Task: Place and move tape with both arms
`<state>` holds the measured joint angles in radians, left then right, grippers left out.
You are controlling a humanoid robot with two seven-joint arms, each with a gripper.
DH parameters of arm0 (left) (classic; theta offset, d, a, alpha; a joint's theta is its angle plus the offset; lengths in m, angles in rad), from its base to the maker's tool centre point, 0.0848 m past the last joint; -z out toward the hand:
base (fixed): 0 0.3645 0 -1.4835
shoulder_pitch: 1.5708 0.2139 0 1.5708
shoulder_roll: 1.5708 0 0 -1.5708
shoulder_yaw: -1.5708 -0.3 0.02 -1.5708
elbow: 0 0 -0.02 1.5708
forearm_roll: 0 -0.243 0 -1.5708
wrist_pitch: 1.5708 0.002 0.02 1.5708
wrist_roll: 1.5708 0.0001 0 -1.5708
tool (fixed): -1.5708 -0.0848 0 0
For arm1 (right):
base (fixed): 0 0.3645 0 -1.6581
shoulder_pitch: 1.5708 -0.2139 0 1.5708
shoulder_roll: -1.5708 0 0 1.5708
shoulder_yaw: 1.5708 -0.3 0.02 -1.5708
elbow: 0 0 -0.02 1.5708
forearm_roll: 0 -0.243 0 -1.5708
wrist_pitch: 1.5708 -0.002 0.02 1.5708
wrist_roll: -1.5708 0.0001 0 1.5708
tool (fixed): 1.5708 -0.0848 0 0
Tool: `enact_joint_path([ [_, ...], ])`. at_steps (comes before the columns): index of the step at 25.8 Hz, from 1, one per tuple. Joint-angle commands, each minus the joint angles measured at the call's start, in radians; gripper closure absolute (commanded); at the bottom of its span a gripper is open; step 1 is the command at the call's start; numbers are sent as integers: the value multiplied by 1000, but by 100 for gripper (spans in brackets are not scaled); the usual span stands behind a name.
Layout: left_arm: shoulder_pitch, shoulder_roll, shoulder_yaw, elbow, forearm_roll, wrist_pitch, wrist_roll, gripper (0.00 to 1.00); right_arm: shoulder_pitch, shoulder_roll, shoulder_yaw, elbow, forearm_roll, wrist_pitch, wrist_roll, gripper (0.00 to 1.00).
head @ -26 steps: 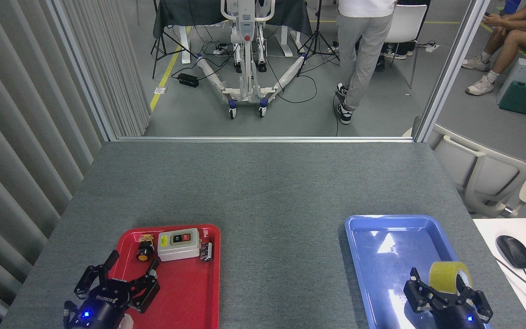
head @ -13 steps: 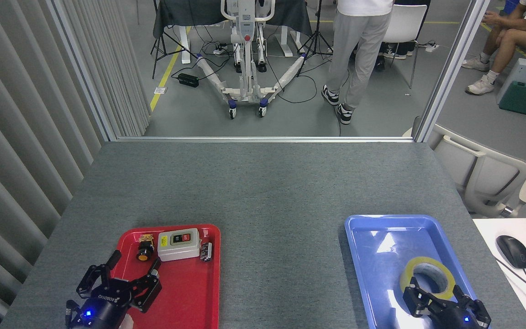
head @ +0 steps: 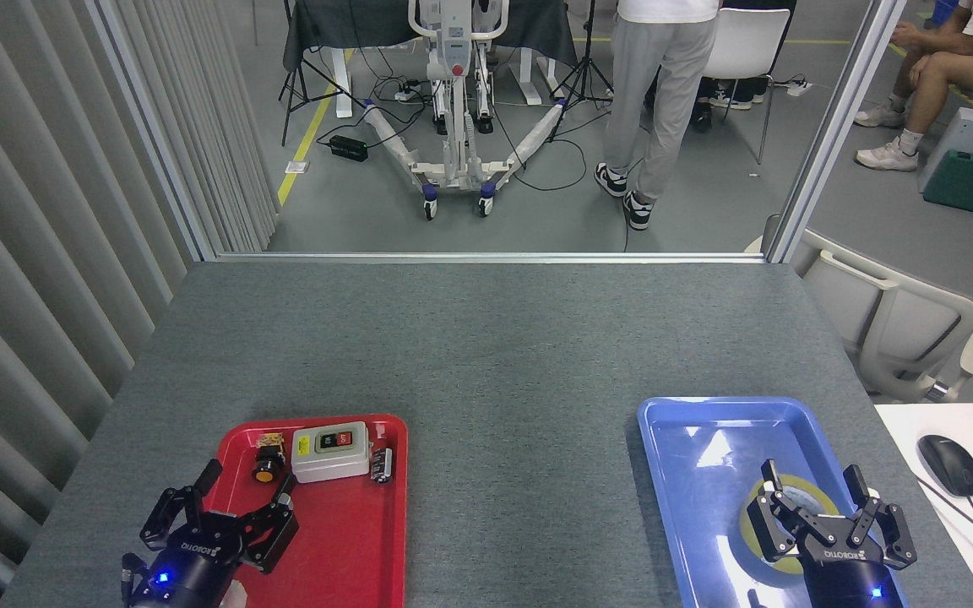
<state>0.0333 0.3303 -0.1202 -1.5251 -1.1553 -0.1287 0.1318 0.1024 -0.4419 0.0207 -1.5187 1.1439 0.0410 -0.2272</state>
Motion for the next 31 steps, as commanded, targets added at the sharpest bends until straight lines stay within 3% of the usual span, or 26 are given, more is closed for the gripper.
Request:
enact_joint_path([
  [1, 0, -10, 7, -1, -1, 6, 26, 0, 8, 0, 4, -3, 0, -9, -6, 0],
  [8, 14, -56, 103, -9, 5, 9, 9, 0, 7, 3, 10, -14, 0, -13, 0, 0],
  [15, 13, -51, 93, 34, 12, 0, 8, 0, 33, 57, 15, -12, -3, -12, 0, 0],
  [31, 13, -31, 74, 26, 94, 9, 14, 0, 31, 61, 27, -20, -3, -18, 0, 0],
])
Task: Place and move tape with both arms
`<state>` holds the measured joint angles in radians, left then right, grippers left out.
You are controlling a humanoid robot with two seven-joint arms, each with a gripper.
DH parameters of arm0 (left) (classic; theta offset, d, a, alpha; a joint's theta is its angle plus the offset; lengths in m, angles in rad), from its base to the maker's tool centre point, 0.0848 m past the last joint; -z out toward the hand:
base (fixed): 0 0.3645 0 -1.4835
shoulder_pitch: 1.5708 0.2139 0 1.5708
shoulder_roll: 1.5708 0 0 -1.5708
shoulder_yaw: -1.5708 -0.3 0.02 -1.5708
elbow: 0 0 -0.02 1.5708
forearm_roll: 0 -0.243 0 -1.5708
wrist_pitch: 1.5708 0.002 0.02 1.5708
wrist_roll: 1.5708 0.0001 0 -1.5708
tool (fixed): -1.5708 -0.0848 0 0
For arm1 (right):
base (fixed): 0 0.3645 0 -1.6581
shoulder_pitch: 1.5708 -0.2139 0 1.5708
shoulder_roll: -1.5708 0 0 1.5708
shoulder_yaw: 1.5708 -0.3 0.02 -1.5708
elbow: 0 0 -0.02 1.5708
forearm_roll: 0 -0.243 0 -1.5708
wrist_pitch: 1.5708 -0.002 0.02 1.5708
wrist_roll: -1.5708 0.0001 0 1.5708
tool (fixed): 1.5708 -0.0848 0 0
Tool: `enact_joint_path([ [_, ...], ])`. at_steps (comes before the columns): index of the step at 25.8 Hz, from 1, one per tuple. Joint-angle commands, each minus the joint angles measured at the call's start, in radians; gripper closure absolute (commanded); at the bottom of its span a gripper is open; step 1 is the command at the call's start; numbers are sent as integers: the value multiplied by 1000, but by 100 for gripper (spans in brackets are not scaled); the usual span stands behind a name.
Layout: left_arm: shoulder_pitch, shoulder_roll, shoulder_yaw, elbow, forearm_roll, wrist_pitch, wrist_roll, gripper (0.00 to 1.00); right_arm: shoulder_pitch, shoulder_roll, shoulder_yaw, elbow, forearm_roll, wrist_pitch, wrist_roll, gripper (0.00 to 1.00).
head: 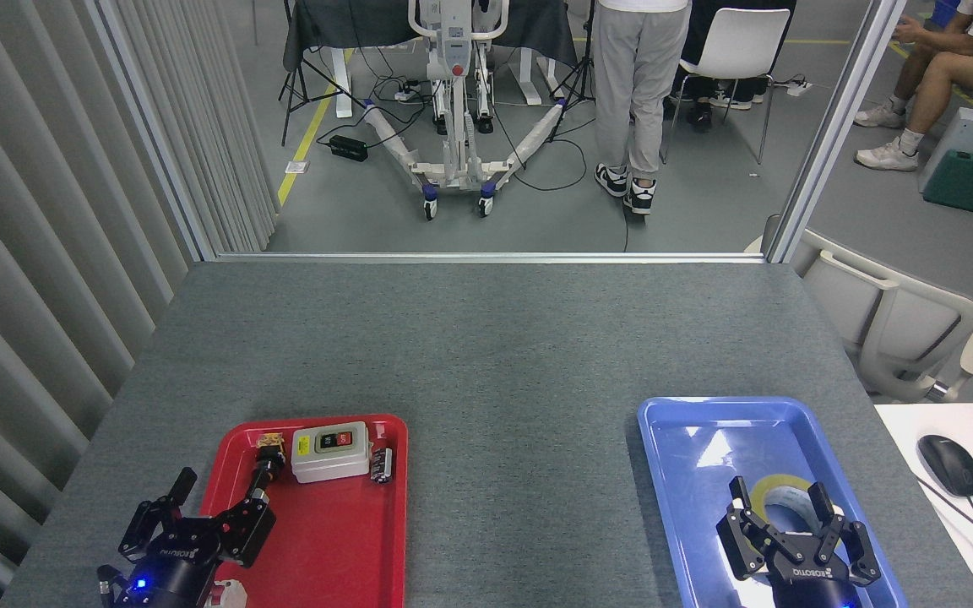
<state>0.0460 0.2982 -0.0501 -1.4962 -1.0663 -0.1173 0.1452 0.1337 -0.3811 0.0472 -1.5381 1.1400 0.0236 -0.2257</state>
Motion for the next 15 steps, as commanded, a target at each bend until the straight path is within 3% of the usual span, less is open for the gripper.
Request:
enact_joint_path([
  [1, 0, 1, 4, -2, 3, -2, 1, 0, 0, 1, 0, -1, 1, -1, -1, 0],
  [15, 26, 13, 9, -2, -8, -16, 11, 0, 3, 1, 2, -1, 1, -19, -1, 0],
])
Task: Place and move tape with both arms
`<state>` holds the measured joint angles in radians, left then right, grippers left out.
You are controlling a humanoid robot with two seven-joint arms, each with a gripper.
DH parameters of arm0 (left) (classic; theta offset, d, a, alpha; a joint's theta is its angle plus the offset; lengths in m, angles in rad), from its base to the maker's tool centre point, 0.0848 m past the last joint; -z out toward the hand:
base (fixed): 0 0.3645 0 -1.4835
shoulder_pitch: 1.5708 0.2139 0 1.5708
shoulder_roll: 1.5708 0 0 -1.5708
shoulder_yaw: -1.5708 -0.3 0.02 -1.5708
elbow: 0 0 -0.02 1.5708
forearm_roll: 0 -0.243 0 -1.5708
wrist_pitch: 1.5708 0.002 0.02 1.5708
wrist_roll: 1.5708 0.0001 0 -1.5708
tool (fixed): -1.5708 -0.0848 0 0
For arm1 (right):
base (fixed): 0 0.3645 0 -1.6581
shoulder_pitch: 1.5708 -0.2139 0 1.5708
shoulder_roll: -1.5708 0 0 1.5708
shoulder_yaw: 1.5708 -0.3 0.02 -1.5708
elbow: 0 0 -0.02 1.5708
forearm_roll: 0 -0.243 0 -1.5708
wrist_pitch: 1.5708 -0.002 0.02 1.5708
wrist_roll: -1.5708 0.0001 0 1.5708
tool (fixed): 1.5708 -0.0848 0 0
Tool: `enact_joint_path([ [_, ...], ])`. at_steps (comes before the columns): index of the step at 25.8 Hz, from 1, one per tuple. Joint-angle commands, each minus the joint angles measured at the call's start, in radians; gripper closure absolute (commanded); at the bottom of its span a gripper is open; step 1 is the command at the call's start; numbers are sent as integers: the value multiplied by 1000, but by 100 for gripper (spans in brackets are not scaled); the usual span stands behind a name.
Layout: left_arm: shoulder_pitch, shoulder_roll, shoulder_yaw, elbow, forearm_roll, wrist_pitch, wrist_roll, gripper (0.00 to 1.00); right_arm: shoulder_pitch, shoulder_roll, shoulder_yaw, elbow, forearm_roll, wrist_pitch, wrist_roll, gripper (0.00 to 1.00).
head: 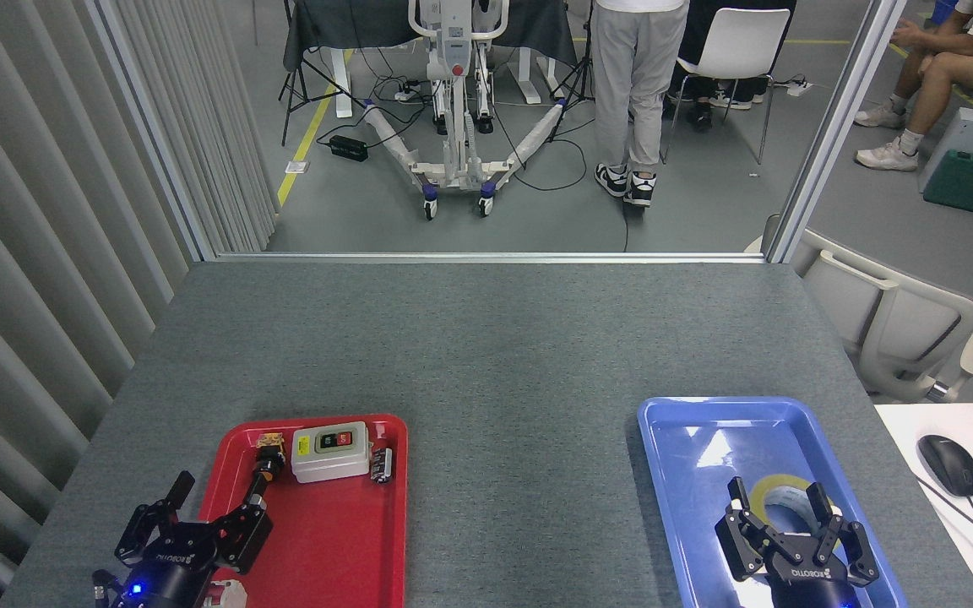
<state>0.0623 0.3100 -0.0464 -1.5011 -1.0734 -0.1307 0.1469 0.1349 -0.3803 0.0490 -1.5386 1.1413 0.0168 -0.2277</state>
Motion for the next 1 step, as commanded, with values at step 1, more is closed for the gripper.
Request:
enact_joint_path([
  [1, 10, 3, 11, 2, -2, -4, 10, 0, 2, 0, 0, 0, 2, -20, 1, 0],
])
